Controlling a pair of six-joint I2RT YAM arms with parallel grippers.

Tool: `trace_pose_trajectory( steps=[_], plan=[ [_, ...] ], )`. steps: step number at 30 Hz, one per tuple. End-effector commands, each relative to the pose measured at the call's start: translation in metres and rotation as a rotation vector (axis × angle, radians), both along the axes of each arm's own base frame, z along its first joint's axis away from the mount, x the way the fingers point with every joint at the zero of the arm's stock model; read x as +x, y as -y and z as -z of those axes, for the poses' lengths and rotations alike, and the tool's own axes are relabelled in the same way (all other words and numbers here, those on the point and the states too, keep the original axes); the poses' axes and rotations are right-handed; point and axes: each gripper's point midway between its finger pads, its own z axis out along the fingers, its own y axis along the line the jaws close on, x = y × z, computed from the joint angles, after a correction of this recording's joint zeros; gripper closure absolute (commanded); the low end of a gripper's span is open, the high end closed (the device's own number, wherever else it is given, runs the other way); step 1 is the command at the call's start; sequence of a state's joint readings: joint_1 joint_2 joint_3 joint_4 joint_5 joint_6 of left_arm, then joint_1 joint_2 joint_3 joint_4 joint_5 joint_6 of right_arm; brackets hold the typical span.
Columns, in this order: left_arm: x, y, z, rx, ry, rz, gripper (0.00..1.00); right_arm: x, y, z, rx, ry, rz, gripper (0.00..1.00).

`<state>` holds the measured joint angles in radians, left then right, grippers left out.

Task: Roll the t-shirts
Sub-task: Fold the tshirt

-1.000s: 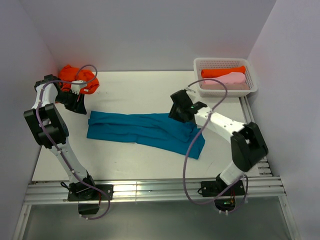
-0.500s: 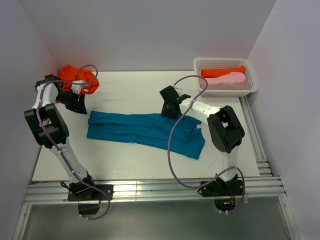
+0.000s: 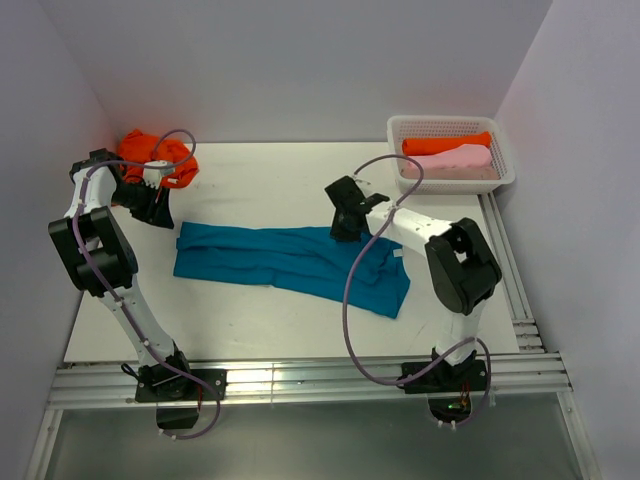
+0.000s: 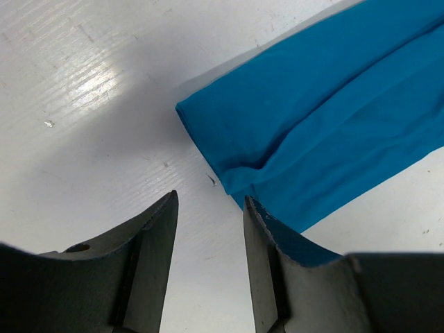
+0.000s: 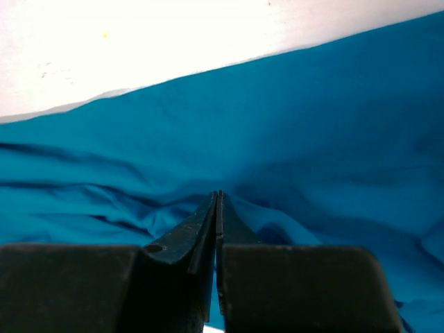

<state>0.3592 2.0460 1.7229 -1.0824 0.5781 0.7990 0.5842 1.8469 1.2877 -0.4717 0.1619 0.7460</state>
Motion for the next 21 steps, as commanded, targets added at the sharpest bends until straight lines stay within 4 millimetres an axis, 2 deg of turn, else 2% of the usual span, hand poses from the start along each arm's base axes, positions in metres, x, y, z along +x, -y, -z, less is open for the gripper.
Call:
trace_pose_trajectory(
  steps=[1, 10, 21],
  plan=[
    [0.003, 0.004, -0.009, -0.009, 0.019, 0.017, 0.52, -0.003, -0.002, -0.026, 0.03, 0.062, 0.011, 0.94],
    [0.001, 0.003, -0.006, -0.005, 0.011, 0.021, 0.52, -0.03, -0.013, -0.034, 0.039, 0.069, -0.006, 0.95],
    [-0.002, 0.003, 0.002, 0.0, -0.012, 0.024, 0.53, -0.068, -0.031, -0.018, 0.054, 0.037, -0.035, 0.96]
  ],
)
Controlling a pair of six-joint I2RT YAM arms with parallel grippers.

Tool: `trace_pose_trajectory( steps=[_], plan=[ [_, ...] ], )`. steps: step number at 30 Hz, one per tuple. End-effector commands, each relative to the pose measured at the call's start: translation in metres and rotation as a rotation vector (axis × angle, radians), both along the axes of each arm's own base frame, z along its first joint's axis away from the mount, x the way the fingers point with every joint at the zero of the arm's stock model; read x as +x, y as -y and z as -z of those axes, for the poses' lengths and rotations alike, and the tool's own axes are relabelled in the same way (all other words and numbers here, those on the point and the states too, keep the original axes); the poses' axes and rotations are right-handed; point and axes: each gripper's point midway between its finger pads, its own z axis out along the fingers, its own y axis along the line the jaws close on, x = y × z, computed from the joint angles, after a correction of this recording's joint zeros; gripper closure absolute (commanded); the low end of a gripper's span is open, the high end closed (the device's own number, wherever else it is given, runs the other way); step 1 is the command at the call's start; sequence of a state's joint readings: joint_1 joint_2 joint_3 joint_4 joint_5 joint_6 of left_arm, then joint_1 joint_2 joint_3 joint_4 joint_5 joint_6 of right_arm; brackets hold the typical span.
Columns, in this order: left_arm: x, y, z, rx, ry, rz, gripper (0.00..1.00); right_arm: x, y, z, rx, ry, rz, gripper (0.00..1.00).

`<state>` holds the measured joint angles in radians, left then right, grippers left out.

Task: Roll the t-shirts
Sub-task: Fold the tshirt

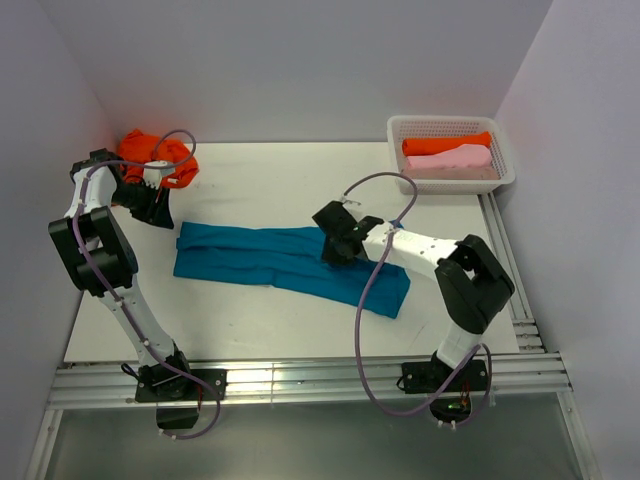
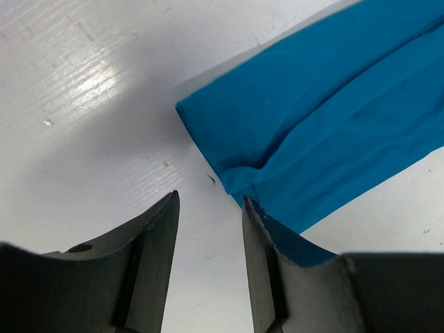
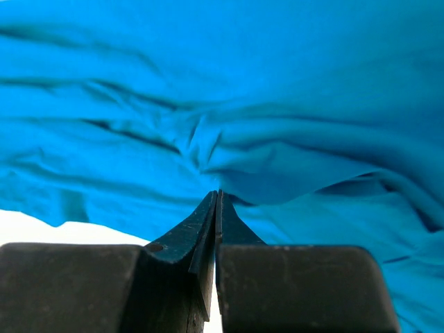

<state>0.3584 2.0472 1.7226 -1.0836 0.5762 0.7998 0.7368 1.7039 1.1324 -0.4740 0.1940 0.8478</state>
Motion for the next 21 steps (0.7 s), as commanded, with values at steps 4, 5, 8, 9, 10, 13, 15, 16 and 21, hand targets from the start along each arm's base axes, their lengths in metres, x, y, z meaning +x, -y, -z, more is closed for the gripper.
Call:
trace_pose_trajectory(
  steps=[4, 5, 8, 9, 10, 13, 15, 16, 21],
  plan=[
    [-0.001, 0.003, 0.003, -0.001, -0.011, 0.023, 0.54, -0.009, -0.018, -0.011, 0.053, 0.039, -0.002, 0.96],
    [-0.001, 0.003, 0.003, 0.0, -0.013, 0.02, 0.54, -0.009, -0.021, -0.012, 0.056, 0.041, -0.005, 0.96],
    [-0.002, 0.004, 0.005, -0.002, -0.02, 0.025, 0.55, -0.008, -0.025, -0.014, 0.061, 0.046, -0.006, 0.96],
    [-0.003, 0.005, 0.005, -0.004, -0.021, 0.026, 0.56, -0.008, -0.026, -0.015, 0.061, 0.047, -0.009, 0.96],
    [-0.002, 0.004, 0.005, -0.003, -0.019, 0.027, 0.56, -0.007, -0.027, -0.014, 0.059, 0.046, -0.01, 0.96],
    [-0.003, 0.004, 0.007, 0.001, -0.026, 0.029, 0.57, -0.003, -0.033, -0.018, 0.067, 0.049, -0.021, 0.96],
    [-0.004, 0.005, 0.006, -0.004, -0.028, 0.033, 0.57, -0.002, -0.034, -0.018, 0.063, 0.045, -0.021, 0.96],
    [-0.004, 0.005, 0.007, -0.003, -0.03, 0.035, 0.57, -0.002, -0.035, -0.018, 0.063, 0.045, -0.022, 0.96],
    [-0.008, 0.006, 0.007, 0.002, -0.026, 0.047, 0.52, -0.006, -0.023, -0.023, 0.036, 0.055, 0.007, 0.77]
  ],
)
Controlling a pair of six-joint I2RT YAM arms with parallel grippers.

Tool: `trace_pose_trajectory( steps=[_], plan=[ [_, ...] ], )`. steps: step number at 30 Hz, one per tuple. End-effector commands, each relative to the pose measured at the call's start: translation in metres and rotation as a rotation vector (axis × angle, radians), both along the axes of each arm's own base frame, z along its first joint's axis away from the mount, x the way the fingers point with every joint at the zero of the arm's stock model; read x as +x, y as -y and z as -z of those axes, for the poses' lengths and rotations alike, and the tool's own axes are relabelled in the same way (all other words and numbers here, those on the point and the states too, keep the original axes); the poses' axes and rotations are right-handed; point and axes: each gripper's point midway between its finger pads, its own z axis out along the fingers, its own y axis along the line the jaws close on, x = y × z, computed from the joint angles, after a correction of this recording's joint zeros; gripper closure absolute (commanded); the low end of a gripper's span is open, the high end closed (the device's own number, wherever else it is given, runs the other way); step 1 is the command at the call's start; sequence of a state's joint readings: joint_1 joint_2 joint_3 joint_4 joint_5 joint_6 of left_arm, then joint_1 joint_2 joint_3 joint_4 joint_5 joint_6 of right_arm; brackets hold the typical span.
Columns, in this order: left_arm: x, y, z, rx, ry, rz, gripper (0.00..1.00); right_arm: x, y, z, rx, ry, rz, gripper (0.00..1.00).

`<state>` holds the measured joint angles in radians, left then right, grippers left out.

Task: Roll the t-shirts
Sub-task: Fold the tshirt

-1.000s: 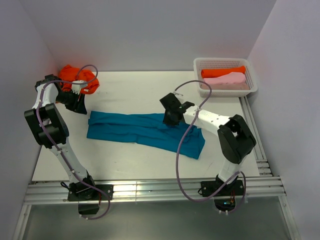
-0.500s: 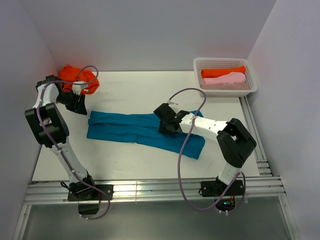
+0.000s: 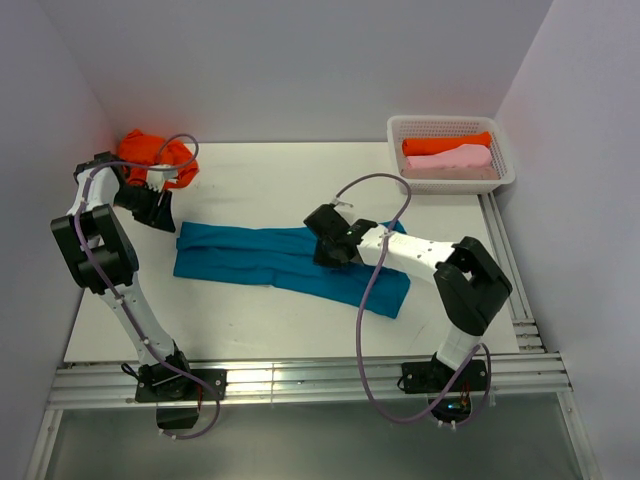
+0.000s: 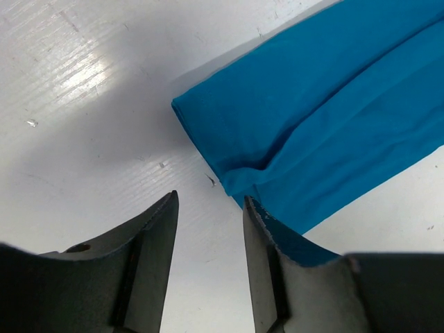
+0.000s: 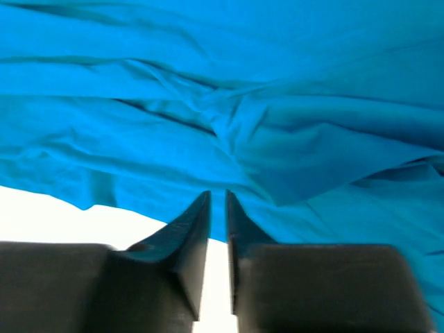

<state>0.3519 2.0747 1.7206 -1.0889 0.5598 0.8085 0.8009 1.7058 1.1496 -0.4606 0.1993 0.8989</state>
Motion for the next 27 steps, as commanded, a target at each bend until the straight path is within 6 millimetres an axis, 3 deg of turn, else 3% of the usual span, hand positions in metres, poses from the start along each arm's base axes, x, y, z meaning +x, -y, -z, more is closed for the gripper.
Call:
trace_pose_trajectory(
  steps=[1, 4, 11, 27],
  plan=[
    [-0.006, 0.005, -0.006, -0.007, 0.009, 0.035, 0.52, 0.001, 0.007, -0.012, -0.01, 0.033, 0.03, 0.72],
    [-0.006, 0.006, -0.005, -0.008, 0.012, 0.035, 0.51, -0.005, 0.013, -0.011, -0.007, 0.03, 0.043, 0.62],
    [-0.005, 0.011, -0.007, -0.016, 0.008, 0.036, 0.51, -0.012, 0.018, 0.003, -0.033, 0.001, 0.056, 0.62],
    [-0.004, 0.01, -0.011, 0.0, 0.011, 0.035, 0.52, -0.007, 0.019, 0.015, -0.071, -0.012, 0.074, 0.6]
  ],
)
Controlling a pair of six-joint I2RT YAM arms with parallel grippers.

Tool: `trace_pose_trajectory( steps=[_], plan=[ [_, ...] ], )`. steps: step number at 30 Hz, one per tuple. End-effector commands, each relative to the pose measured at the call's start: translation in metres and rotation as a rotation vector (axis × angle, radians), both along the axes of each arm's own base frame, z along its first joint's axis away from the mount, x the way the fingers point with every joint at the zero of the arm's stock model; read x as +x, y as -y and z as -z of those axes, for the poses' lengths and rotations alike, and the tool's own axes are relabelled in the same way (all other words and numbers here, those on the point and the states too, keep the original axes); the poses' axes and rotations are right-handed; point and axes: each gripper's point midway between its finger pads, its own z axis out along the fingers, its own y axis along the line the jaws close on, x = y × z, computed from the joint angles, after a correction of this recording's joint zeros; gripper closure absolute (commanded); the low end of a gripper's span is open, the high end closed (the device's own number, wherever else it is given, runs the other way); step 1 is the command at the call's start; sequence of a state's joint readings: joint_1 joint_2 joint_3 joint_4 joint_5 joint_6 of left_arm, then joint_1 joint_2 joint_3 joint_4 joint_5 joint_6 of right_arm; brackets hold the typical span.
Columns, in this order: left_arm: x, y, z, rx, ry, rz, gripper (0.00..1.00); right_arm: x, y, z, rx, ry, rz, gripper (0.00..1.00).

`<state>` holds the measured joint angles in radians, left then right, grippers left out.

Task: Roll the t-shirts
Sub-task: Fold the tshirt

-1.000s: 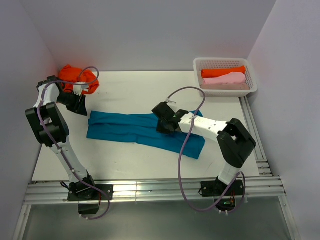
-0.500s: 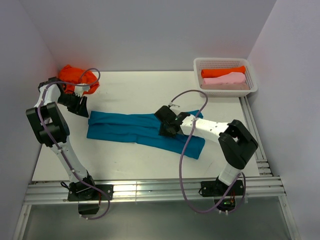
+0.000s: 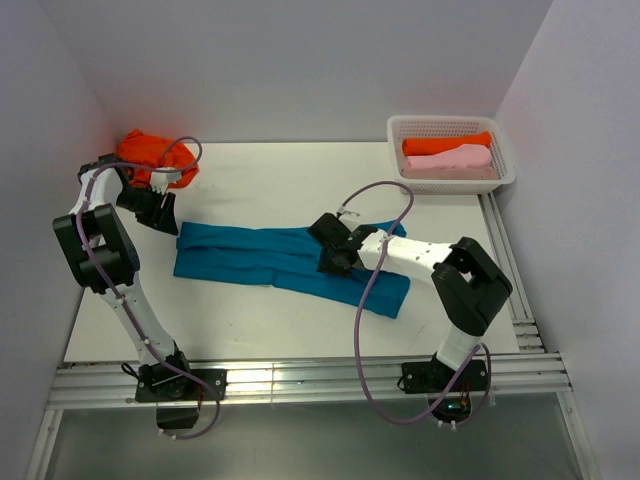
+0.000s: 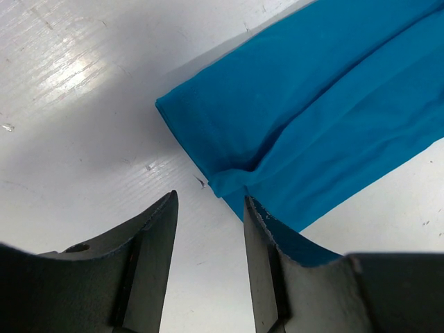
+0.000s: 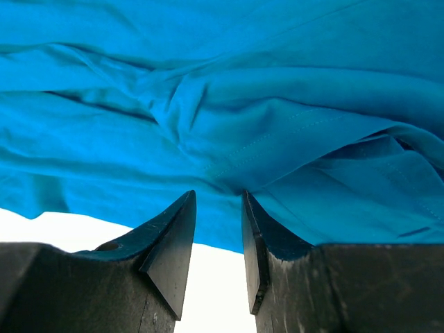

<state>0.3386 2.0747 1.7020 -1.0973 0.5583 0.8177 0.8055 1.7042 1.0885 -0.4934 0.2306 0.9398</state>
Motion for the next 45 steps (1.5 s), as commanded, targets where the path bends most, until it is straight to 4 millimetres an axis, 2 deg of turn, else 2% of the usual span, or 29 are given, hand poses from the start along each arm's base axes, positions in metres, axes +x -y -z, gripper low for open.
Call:
trace_pose_trajectory(
  steps=[1, 10, 13, 16, 20, 25, 36, 45],
  plan=[
    [0.002, 0.002, -0.016, 0.007, 0.035, 0.014, 0.52, 0.009, -0.001, -0.007, -0.005, 0.039, 0.028, 0.6],
    [0.002, 0.004, -0.015, 0.005, 0.031, 0.015, 0.52, 0.014, -0.006, 0.0, -0.02, 0.029, 0.024, 0.61],
    [0.002, 0.003, -0.016, 0.008, 0.034, 0.016, 0.52, 0.017, -0.008, 0.001, -0.021, 0.028, 0.019, 0.65],
    [0.002, 0.003, -0.017, 0.008, 0.035, 0.016, 0.52, 0.018, -0.008, 0.002, -0.036, 0.025, 0.019, 0.71],
    [0.002, 0.003, -0.016, 0.008, 0.032, 0.014, 0.53, 0.02, -0.009, 0.001, -0.041, 0.025, 0.019, 0.86],
    [0.002, 0.004, -0.015, 0.005, 0.027, 0.017, 0.53, 0.023, -0.011, -0.009, -0.038, 0.041, 0.014, 0.95],
    [0.001, 0.005, -0.015, 0.001, 0.027, 0.02, 0.55, 0.025, -0.021, -0.026, -0.007, 0.051, -0.019, 0.99],
    [0.001, 0.006, -0.015, -0.002, 0.028, 0.026, 0.55, 0.019, -0.037, -0.019, 0.002, 0.025, -0.053, 0.99]
  ],
)
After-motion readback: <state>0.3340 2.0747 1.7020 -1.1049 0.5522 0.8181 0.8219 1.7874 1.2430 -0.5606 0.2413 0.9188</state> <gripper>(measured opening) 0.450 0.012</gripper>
